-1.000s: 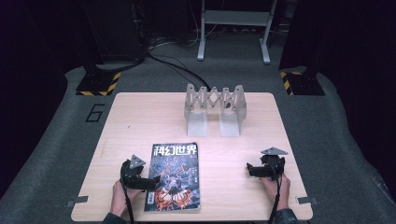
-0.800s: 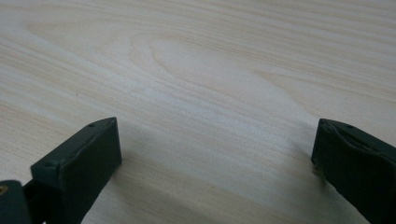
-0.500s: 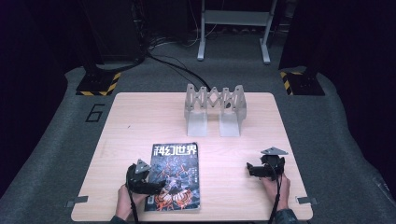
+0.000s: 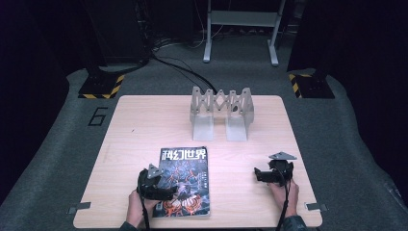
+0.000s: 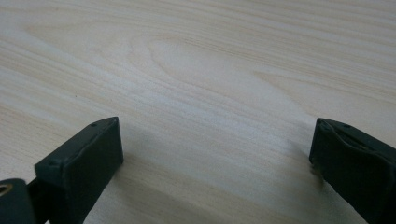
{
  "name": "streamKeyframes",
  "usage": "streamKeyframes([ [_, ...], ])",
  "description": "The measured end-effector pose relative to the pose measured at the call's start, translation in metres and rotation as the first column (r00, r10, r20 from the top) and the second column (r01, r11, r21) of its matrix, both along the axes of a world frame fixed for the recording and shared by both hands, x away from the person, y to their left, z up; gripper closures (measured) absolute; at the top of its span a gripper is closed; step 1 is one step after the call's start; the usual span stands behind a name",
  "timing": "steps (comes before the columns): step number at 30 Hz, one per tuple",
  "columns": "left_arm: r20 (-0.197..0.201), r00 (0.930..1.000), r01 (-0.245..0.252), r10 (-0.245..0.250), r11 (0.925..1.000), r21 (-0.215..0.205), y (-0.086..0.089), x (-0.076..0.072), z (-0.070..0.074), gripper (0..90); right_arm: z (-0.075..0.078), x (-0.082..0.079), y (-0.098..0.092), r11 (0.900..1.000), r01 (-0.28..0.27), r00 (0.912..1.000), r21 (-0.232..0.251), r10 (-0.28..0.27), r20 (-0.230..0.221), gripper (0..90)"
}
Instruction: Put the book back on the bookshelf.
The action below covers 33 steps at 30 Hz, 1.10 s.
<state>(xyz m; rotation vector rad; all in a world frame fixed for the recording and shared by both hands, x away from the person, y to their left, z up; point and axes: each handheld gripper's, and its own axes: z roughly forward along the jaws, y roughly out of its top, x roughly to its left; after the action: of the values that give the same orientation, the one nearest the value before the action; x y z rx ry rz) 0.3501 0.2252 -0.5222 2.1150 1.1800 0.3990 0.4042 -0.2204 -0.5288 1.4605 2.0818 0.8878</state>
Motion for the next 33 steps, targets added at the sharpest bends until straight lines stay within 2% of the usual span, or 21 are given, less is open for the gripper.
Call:
streamKeyframes([
  [3,-0.002,1.0,0.002,-0.002,0.9999,0.017,-0.006,0.002,0.001,5.6,0.0,0.0,0.0,1.0,0.0,1.0,0.0,0.0,0.0,2.1],
  [5,-0.011,0.9999,0.006,-0.006,0.9999,0.014,-0.009,0.003,0.002,5.6,0.0,0.0,0.0,1.0,0.001,1.0,0.0,-0.001,0.0,2.1],
  [9,0.01,0.9999,-0.005,0.005,0.9999,0.011,-0.02,0.006,0.0,5.6,0.0,0.0,0.0,1.0,0.001,1.0,0.0,-0.001,0.0,2.1],
  [14,0.015,0.9998,-0.015,0.015,0.9999,0.004,-0.032,0.008,0.0,5.6,0.0,0.0,0.0,1.0,0.001,1.0,-0.001,-0.001,0.0,2.2],
  [21,0.005,1.0,-0.005,0.005,1.0,0.002,-0.049,0.011,0.0,5.6,0.0,0.0,0.0,1.0,0.002,1.0,0.0,-0.002,-0.001,2.2],
  [26,0.01,0.9995,-0.031,0.031,0.9995,-0.006,-0.061,0.011,0.0,5.7,0.0,0.0,0.0,1.0,0.001,1.0,-0.001,-0.001,0.0,2.2],
  [33,0.012,0.9999,-0.008,0.008,1.0,-0.003,-0.077,0.014,0.0,5.7,0.0,0.0,0.0,1.0,0.001,1.0,-0.001,-0.001,0.0,2.2],
])
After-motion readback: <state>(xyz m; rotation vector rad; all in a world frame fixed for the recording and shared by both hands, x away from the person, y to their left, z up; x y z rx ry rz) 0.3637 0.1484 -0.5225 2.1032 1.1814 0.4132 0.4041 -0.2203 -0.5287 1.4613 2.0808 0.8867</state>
